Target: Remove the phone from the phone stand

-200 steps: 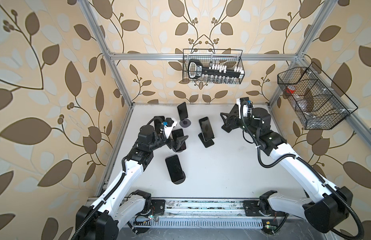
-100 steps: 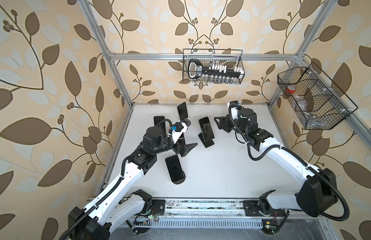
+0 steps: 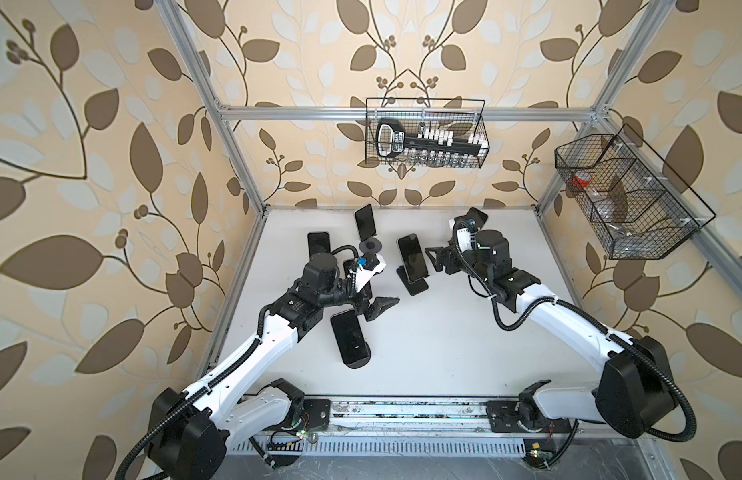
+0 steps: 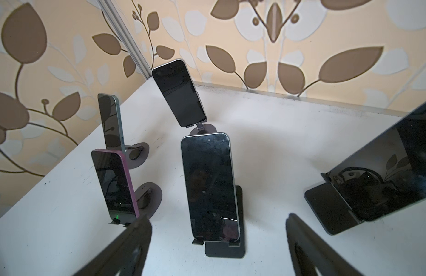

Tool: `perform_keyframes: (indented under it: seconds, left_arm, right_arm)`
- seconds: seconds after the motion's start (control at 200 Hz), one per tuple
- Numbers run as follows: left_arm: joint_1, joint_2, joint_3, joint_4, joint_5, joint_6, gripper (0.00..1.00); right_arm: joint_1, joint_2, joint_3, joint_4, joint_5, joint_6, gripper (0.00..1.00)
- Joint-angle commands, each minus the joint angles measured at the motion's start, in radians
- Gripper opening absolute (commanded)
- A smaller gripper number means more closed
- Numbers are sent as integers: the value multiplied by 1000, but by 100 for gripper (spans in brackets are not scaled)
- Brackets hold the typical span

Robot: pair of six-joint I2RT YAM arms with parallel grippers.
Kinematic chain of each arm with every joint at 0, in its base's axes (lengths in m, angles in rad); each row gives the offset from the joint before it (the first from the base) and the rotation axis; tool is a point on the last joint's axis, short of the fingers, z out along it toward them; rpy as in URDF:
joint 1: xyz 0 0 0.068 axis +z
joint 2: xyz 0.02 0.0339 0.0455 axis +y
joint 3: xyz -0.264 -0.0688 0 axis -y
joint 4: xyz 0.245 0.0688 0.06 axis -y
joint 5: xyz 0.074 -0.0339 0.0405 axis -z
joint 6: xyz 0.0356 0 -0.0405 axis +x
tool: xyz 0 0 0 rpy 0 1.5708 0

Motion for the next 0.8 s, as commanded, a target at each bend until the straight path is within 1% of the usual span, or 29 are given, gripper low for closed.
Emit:
perform_keyframes:
  seconds: [0.0, 0.125, 0.225, 0.465, 0.645, 0.795]
  left_arm:
    - [-4, -13, 12, 13, -9, 61, 99]
    - [-4, -23, 15, 3, -1, 69, 99]
    - [-4, -38, -4, 16, -16, 92, 99]
    - [-7, -101, -135, 188, -111, 77, 99]
    - [-10, -118, -139, 166, -212, 89, 99]
    - [-18, -135, -152, 164, -208, 99, 99]
  right_arm:
    - [12, 29, 18, 28, -45, -47, 89]
    - [36, 58, 33, 13, -40, -82, 89]
    - [58, 91, 62, -29, -35, -104, 91]
    - [86, 114, 79, -52, 4, -98, 92]
    - [88, 163, 117, -81, 31, -97, 93]
    - [89, 188, 133, -68, 39, -76, 94]
